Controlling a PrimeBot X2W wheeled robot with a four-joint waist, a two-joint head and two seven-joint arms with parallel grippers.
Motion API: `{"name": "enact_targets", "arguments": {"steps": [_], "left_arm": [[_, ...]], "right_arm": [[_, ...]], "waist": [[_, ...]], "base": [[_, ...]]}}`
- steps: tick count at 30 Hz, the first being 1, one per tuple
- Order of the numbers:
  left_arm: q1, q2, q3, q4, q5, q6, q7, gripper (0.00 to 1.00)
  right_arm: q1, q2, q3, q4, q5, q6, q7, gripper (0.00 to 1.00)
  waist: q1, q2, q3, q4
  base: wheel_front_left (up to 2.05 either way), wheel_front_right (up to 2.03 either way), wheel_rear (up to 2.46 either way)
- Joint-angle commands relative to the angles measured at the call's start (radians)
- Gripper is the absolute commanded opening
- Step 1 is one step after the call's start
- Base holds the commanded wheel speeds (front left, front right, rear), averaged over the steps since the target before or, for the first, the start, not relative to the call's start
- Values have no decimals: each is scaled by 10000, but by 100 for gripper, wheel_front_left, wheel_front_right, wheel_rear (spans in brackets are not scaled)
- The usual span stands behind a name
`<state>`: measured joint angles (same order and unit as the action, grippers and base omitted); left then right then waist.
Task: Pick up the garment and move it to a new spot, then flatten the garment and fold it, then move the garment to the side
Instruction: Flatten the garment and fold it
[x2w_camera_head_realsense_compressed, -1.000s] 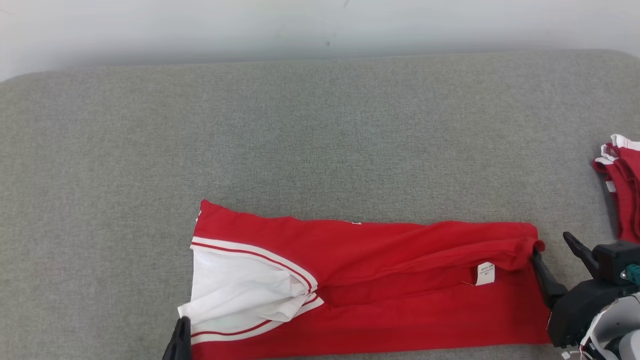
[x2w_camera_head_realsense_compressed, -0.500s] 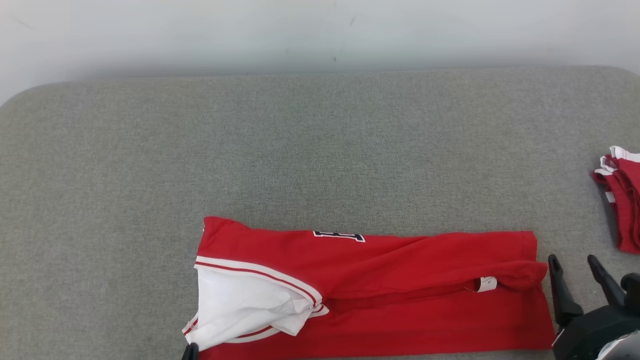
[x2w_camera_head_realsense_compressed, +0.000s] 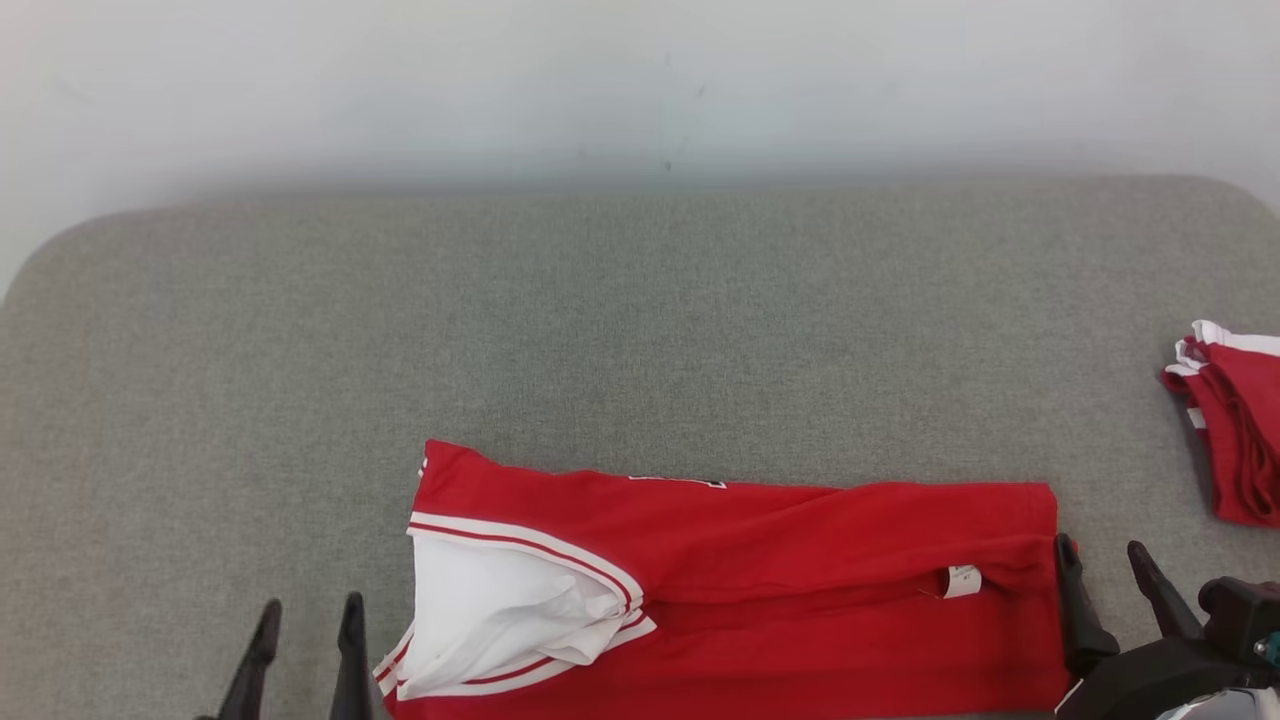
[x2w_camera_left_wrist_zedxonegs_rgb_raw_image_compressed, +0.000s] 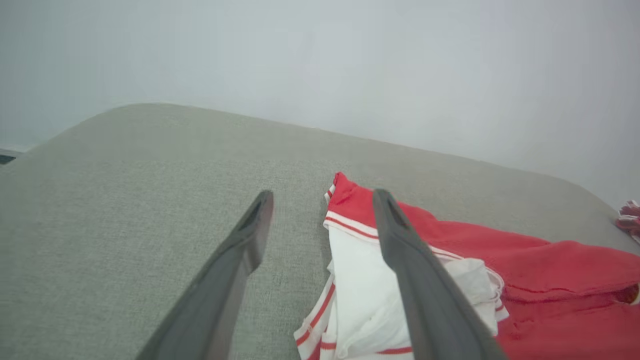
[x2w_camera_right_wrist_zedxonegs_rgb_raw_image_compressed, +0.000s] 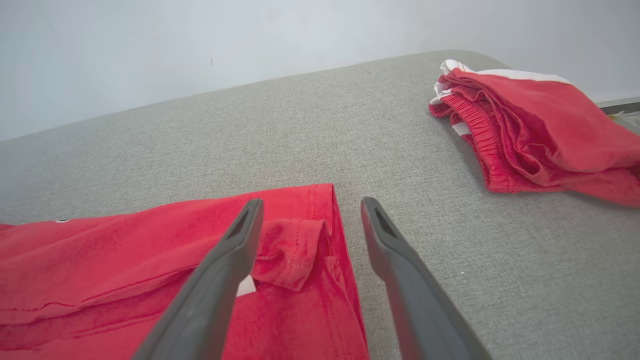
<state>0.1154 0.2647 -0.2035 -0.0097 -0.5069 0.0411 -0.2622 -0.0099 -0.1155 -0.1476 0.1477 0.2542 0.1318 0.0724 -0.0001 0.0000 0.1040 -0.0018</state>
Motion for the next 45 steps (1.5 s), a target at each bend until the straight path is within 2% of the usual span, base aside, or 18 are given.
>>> {"name": "enact_targets", "arguments": {"steps": [1,8,13,24,35,45], "left_arm": [[63,-239,346,-167,369,-203,-21,100],[64,-1206,1831,-469,1384,-1168,-25,100],[1,-1595,2441,-108,1782,-1536,-26,100],[-234,-1933,3078,520,2213,-1687,-27,100],[-336,-2077,3086,564,2270,-1708,-28,100],[-444,-2124,3087,420,2260,-1709,-28,100]], "right_arm": [[94,76,-16,39,74,-26,3,100],[-23,260,107,296,232,-26,77,100],[-144,322,269,624,292,-26,-35,100],[-763,76,579,1554,301,-26,265,100],[-1730,-143,157,2515,96,-26,1820,100],[-2063,-277,71,3068,-111,-26,2707,100]], "waist": [[1,0,-230,-6],[1,0,-648,-141],[1,0,-865,-332],[1,0,-928,-597],[1,0,-435,-341],[1,0,-14,-30]], "base": [[0,0,0],[0,0,0],[0,0,0],[0,0,0],[0,0,0],[0,0,0]]}}
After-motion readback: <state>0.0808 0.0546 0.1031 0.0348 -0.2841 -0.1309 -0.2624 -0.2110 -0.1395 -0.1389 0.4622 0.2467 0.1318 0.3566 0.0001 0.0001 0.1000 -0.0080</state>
